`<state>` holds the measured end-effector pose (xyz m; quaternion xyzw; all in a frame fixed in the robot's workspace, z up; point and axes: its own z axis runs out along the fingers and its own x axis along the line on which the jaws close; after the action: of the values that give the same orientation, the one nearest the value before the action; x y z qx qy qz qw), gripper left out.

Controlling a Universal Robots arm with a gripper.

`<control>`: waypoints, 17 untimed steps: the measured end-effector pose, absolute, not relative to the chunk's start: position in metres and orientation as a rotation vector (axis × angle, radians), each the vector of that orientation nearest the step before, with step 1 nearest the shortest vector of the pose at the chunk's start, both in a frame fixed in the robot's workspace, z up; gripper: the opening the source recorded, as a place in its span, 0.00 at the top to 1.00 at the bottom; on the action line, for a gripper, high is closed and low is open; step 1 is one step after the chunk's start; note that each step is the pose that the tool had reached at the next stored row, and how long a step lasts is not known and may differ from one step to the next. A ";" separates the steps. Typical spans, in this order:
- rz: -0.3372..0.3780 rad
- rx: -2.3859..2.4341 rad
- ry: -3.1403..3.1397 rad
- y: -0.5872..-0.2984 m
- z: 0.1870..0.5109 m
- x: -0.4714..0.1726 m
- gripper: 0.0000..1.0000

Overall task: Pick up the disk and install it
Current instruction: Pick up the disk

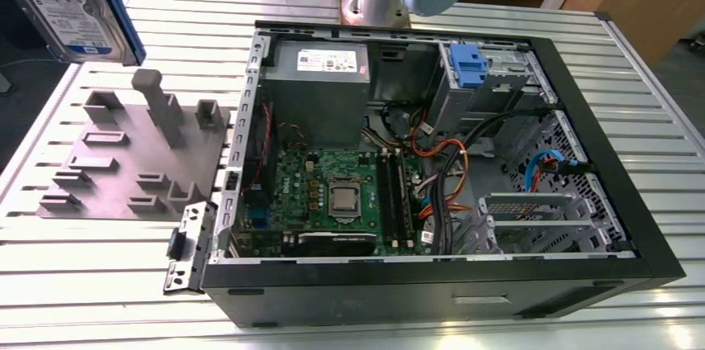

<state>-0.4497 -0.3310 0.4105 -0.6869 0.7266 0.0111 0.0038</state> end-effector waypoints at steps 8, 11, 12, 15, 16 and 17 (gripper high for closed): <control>0.035 -2.153 2.277 -0.331 0.424 -0.450 0.63; 0.035 -2.153 2.277 -0.331 0.426 -0.450 0.63; 0.035 -2.153 2.277 -0.331 0.426 -0.450 0.63; 0.035 -2.157 2.274 -0.331 0.426 -0.450 0.63; 0.035 -2.160 2.270 -0.331 0.426 -0.450 0.63; 0.035 -2.163 2.268 -0.331 0.426 -0.450 0.63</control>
<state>-0.4497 -0.3310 0.4259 -0.6902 0.7235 0.0111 0.0038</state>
